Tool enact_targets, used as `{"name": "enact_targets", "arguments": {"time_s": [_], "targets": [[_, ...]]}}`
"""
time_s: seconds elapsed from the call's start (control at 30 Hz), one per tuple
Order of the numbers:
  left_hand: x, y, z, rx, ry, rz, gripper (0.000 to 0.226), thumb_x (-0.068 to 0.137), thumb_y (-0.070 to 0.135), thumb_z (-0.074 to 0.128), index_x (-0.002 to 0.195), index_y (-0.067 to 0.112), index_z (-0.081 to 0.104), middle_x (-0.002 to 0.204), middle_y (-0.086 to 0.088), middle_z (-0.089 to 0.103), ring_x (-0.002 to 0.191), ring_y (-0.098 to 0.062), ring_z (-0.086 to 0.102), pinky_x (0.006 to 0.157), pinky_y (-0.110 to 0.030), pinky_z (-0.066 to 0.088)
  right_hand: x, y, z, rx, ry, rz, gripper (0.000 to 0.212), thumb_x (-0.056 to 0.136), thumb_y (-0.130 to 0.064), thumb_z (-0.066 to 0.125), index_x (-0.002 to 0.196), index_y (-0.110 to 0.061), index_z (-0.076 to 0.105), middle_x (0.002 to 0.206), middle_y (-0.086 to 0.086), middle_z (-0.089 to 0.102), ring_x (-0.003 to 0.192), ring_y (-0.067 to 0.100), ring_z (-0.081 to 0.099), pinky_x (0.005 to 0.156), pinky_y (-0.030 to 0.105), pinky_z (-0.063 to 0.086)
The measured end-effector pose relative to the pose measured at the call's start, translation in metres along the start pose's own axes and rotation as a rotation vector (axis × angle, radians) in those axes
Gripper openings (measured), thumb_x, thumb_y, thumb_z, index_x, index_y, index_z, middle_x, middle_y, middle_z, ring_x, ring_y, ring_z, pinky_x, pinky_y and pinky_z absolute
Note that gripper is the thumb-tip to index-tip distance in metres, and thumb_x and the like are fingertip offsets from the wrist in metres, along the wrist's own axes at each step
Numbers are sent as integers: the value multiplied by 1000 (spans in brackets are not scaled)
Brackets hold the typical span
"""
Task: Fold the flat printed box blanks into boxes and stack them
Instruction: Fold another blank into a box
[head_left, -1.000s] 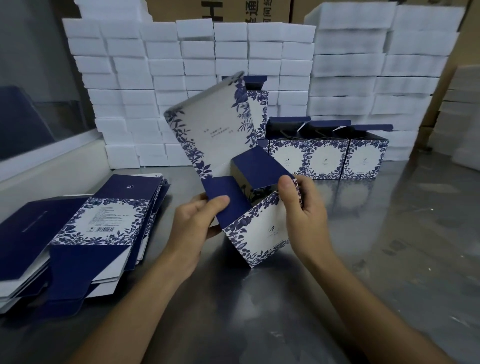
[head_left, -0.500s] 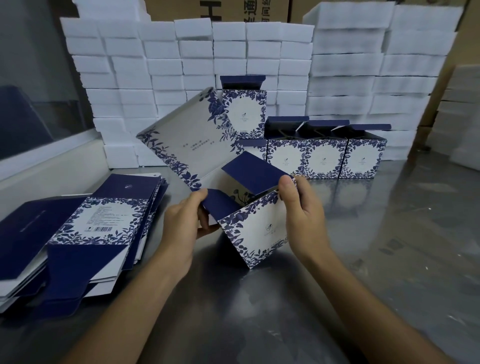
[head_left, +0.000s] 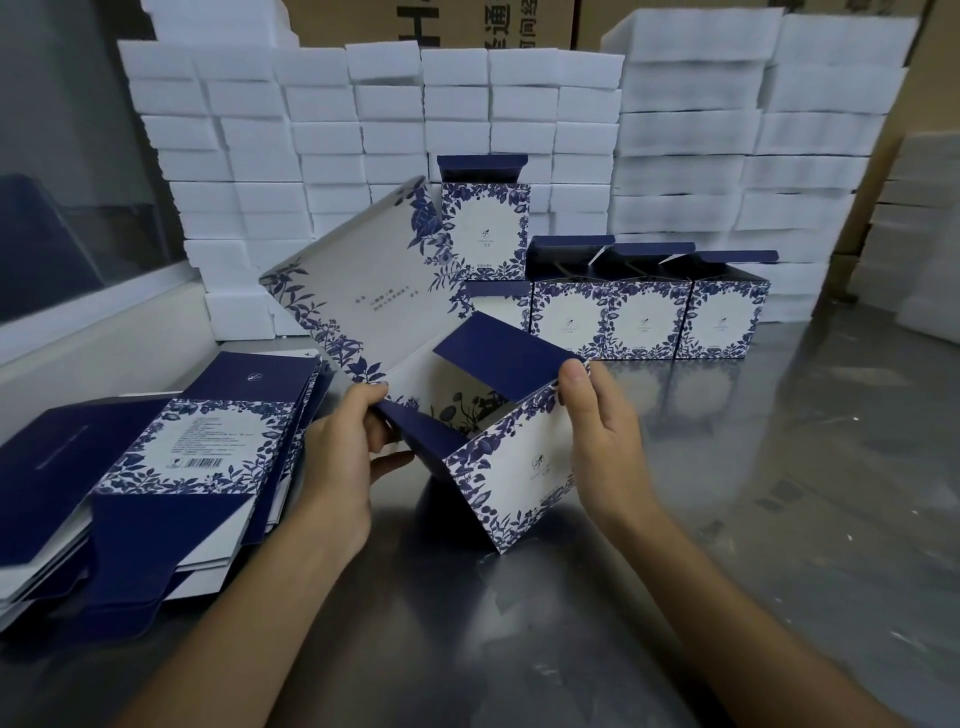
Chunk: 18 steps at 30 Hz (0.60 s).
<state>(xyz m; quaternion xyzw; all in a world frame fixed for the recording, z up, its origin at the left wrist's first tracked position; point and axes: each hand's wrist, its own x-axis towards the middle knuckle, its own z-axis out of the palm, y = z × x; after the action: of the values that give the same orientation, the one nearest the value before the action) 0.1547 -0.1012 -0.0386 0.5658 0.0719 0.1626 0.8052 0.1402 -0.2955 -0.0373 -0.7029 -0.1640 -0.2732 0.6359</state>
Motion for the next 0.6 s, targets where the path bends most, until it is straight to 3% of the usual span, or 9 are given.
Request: {"name": "enact_targets", "arguments": {"time_s": [0.1, 0.23, 0.37, 0.5, 0.6], "targets": [[1, 0, -1, -17, 32, 25, 44, 89, 16, 55, 46, 23, 48, 42, 5, 36, 47, -9, 55, 59, -32, 53, 0, -2, 1, -8, -19, -2, 27, 87, -64, 46, 70, -44, 51, 65, -24, 49, 62, -4, 42, 61, 11, 34], [1, -1, -3, -22, 88, 40, 21, 88, 11, 53, 67, 13, 55, 48, 3, 55, 47, -6, 58, 42, -19, 46, -2, 1, 2, 2, -45, -22, 36, 84, -63, 53, 91, -29, 63, 75, -26, 60, 70, -5, 52, 65, 9, 38], [-2, -1, -3, -30, 63, 35, 16, 89, 20, 60, 74, 16, 64, 62, 4, 67, 57, -7, 64, 47, -20, 50, -3, 4, 1, 21, -48, -1, 41, 85, -59, 57, 103, -24, 66, 85, -23, 64, 79, -3, 58, 70, 10, 40], [-3, -1, -1, -41, 71, 65, 11, 91, 27, 64, 86, 18, 61, 72, 3, 66, 70, -17, 65, 62, -33, 53, -2, 16, -1, 10, -15, 84, 30, 98, -25, 64, 126, -14, 59, 118, -3, 66, 107, 10, 62, 92, 27, 50], [-3, -1, 0, 12, 62, 107, 12, 92, 31, 64, 91, 20, 58, 73, 6, 65, 69, -12, 66, 60, -31, 52, -1, 19, -1, -15, 73, 104, 22, 96, -11, 65, 115, -17, 58, 119, -1, 64, 114, 11, 60, 104, 32, 48]]}}
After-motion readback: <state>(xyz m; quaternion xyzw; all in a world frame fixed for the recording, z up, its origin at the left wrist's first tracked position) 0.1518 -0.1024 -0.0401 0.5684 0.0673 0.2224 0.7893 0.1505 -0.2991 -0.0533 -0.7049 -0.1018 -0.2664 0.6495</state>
